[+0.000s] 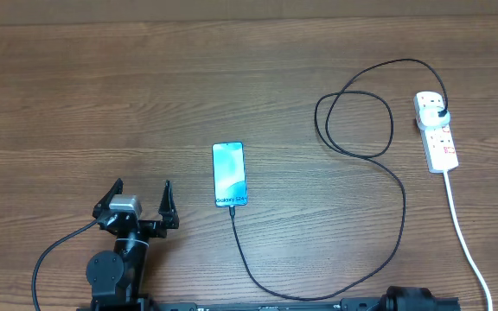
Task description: Plug charger to phone and switch on socket
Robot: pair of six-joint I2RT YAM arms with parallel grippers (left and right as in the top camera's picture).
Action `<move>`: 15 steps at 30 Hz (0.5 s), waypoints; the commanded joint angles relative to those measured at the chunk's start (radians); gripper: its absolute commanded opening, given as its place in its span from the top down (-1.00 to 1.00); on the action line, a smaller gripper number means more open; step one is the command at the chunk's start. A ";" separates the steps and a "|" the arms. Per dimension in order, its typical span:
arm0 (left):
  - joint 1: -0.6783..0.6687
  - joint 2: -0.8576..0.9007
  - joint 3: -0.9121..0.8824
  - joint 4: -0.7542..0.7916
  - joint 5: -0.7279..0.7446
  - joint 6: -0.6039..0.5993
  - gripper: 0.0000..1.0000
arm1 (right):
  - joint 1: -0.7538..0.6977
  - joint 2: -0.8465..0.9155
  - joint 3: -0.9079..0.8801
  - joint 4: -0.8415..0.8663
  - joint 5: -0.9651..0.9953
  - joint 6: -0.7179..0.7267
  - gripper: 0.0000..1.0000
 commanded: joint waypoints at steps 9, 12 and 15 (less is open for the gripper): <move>0.004 -0.007 -0.005 0.000 0.008 -0.007 -1.00 | 0.005 0.002 -0.712 0.332 -0.212 0.282 -1.00; 0.004 -0.007 -0.005 0.000 0.008 -0.007 -1.00 | 0.005 0.002 -0.894 0.487 -0.266 0.282 -1.00; 0.004 -0.007 -0.005 0.000 0.008 -0.007 -1.00 | 0.005 0.002 -1.038 0.627 -0.338 0.282 -1.00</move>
